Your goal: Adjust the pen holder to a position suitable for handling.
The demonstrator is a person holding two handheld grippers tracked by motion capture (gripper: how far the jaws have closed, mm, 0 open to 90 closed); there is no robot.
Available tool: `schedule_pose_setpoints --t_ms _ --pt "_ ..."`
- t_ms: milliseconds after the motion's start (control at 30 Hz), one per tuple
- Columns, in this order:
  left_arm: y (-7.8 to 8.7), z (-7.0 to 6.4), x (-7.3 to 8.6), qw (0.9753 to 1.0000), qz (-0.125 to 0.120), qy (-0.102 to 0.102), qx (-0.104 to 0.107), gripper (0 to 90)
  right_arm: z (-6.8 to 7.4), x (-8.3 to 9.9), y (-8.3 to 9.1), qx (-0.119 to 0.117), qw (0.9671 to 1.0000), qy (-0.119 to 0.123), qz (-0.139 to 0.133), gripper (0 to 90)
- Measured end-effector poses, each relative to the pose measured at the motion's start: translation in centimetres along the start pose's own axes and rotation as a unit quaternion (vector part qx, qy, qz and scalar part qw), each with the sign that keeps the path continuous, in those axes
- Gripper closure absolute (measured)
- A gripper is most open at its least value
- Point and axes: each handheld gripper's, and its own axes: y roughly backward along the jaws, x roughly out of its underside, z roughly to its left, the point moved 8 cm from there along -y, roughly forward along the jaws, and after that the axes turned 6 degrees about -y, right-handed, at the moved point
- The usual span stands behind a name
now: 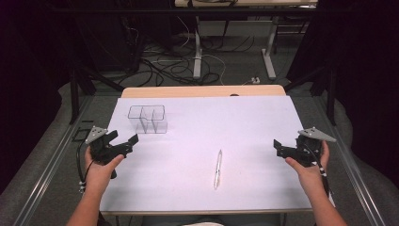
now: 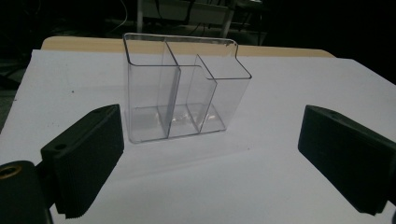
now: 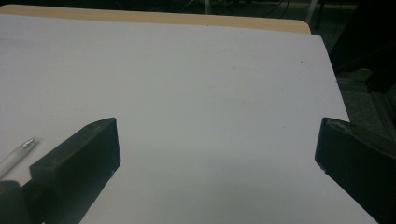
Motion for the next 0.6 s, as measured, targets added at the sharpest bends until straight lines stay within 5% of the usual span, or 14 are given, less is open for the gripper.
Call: schedule_pose_setpoints --t_ms 600 --pt "-1.2 0.5 -0.2 0.9997 0.012 0.0 -0.02 15.9 0.2 0.3 -0.4 0.007 0.9999 0.015 0.002 1.8"
